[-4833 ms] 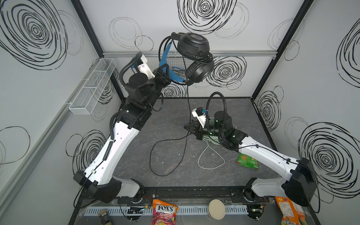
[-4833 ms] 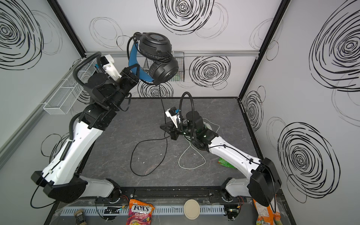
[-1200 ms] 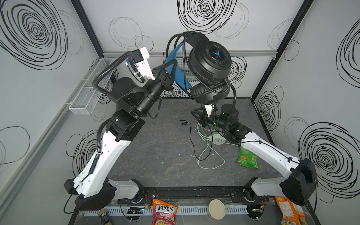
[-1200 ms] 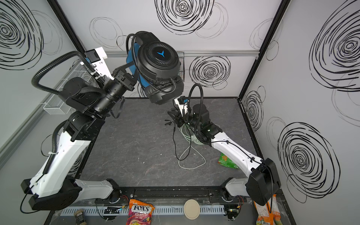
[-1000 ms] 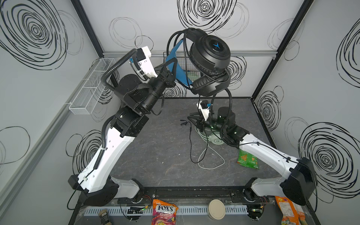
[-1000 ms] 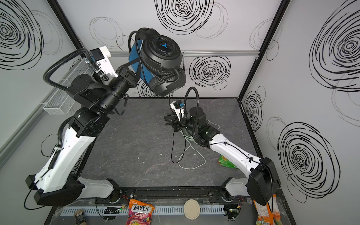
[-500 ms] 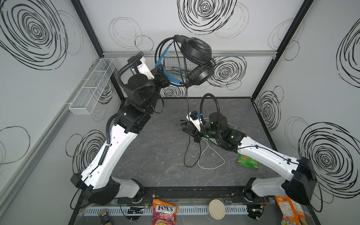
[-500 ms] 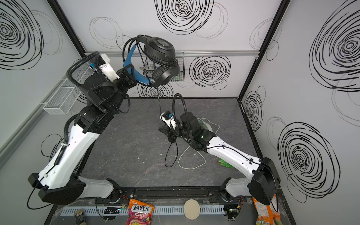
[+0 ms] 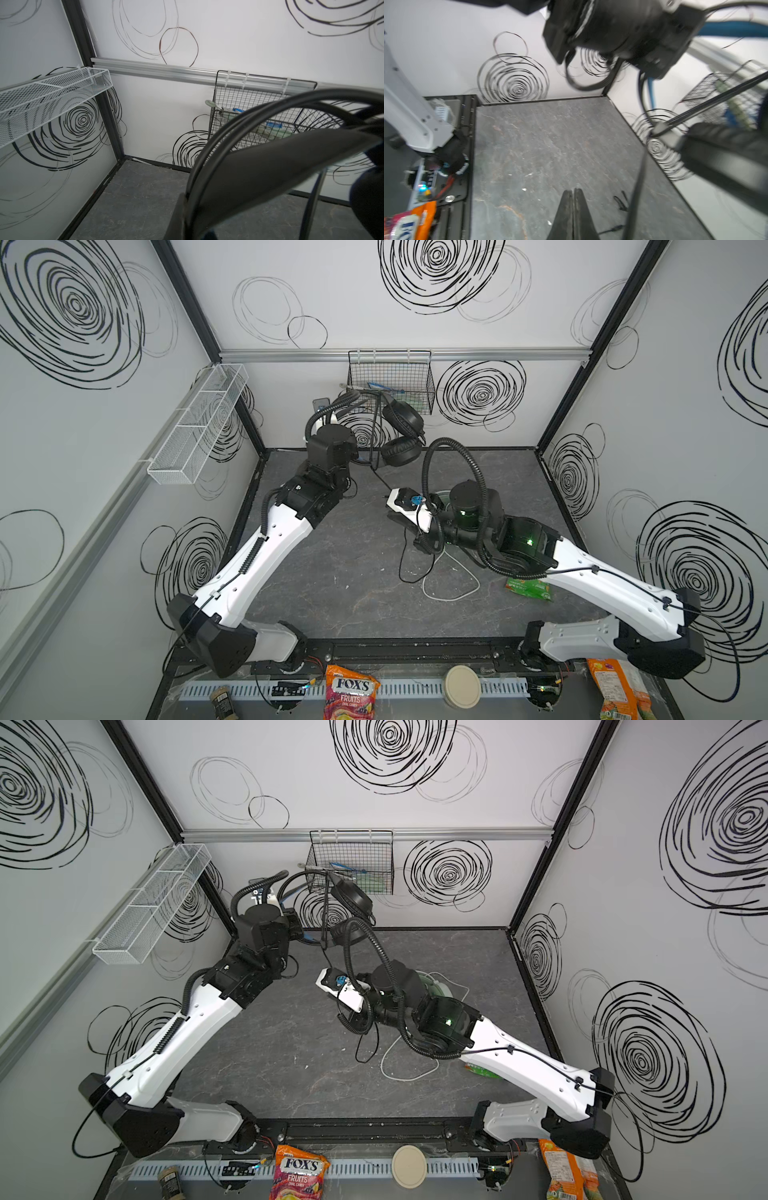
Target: Wrap the headphones
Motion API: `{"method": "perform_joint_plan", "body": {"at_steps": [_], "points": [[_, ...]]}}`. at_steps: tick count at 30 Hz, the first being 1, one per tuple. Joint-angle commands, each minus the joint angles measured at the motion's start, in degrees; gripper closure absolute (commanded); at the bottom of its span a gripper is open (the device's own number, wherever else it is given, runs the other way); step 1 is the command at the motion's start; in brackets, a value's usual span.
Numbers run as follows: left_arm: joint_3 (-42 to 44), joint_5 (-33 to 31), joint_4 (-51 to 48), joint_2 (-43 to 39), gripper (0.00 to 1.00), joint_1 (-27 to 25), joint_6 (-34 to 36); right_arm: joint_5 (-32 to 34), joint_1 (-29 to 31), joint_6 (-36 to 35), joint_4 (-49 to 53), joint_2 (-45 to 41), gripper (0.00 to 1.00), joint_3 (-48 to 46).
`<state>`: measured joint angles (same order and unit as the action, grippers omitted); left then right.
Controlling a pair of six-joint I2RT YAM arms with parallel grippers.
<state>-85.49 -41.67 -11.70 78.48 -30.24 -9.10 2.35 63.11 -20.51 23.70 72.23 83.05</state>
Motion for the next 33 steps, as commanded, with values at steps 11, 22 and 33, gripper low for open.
{"method": "perform_joint_plan", "body": {"at_steps": [11,22,33], "points": [[5.48,11.3,-1.62,-5.71,1.0,-2.9,11.83,23.09,-6.24,-25.68,-4.86,4.71,0.98,12.28],[9.73,26.64,-6.16,-11.4,1.0,-2.46,11.89,24.43,-12.45,-29.45,-13.21,4.21,0.84,10.91],[10.69,36.57,-8.28,-17.85,1.0,-2.78,3.1,14.02,-25.8,-10.65,-16.03,3.62,0.83,8.39]]}}
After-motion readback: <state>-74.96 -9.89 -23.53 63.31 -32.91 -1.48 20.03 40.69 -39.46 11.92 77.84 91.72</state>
